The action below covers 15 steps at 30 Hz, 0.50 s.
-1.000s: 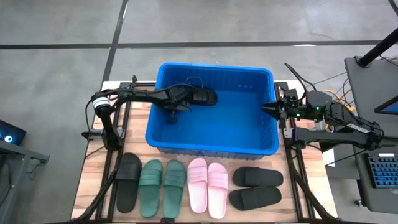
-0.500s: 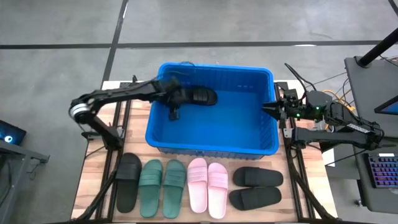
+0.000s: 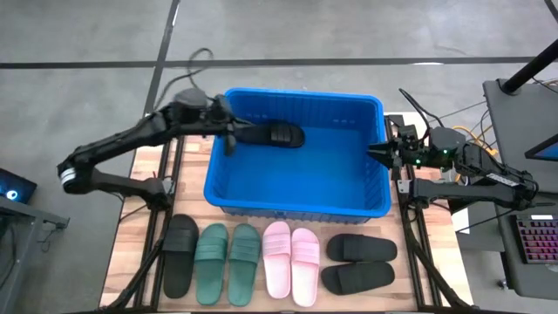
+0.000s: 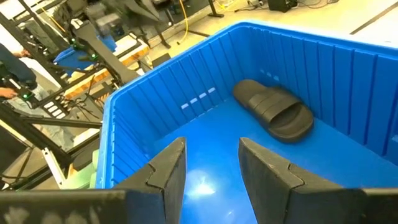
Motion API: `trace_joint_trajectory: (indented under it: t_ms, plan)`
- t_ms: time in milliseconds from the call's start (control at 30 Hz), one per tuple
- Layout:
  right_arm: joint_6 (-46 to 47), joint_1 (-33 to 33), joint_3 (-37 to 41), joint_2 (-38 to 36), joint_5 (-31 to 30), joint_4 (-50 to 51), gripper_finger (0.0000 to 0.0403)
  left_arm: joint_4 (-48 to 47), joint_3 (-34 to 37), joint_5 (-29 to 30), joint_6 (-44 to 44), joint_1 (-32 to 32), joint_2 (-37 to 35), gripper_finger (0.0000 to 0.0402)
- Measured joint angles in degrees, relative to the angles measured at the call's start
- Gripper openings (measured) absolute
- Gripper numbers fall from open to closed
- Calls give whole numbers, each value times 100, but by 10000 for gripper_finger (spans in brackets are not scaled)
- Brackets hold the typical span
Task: Pick and place slides into bin
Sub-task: Stack the black slipper on top of the black slipper in the blue bin
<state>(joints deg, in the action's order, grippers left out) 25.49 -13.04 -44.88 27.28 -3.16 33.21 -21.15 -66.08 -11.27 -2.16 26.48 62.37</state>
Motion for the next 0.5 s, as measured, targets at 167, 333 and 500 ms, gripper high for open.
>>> trace_joint_trajectory:
  t_ms: [167,333,500]
  plan:
    - [-3,0,2,46,-40,0,139,650,1,-162,-899,-18,-637,0]
    - [-8,0,2,149,-163,-5,139,1389,1,-650,-1024,-20,-907,2]
    - [-3,0,2,271,-160,-24,139,1415,1,-705,-1250,-33,-982,64]
